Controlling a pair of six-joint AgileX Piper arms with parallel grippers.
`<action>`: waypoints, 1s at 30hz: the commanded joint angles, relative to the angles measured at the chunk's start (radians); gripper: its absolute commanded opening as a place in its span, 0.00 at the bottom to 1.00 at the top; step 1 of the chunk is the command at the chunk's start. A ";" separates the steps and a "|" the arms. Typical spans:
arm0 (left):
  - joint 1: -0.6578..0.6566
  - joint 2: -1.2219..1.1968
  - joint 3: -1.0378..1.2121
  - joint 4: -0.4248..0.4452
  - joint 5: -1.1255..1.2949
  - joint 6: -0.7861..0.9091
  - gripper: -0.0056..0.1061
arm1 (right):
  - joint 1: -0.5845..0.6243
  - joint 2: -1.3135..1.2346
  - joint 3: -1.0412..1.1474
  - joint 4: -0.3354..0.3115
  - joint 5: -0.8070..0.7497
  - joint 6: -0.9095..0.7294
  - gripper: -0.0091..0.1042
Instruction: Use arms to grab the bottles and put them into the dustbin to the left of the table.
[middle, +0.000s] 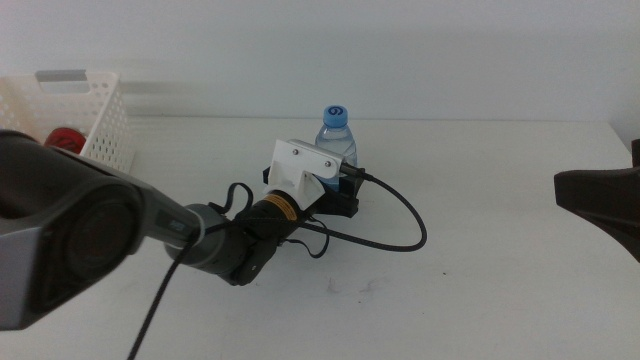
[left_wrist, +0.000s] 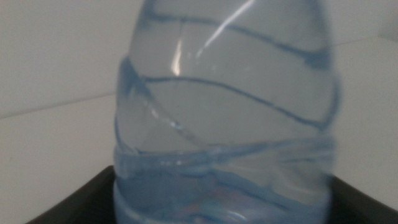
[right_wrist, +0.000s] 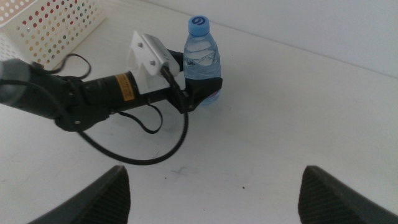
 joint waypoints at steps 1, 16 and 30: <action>0.001 0.038 -0.046 -0.012 -0.004 -0.015 0.89 | -0.002 -0.004 -0.008 -0.007 -0.005 -0.002 0.70; 0.020 -0.284 0.116 -0.032 0.389 -0.199 0.08 | -0.002 -0.004 -0.008 -0.007 -0.005 -0.002 0.70; 0.292 -0.859 -0.102 -0.027 1.713 0.001 0.03 | -0.002 -0.004 -0.008 -0.007 -0.005 -0.002 0.70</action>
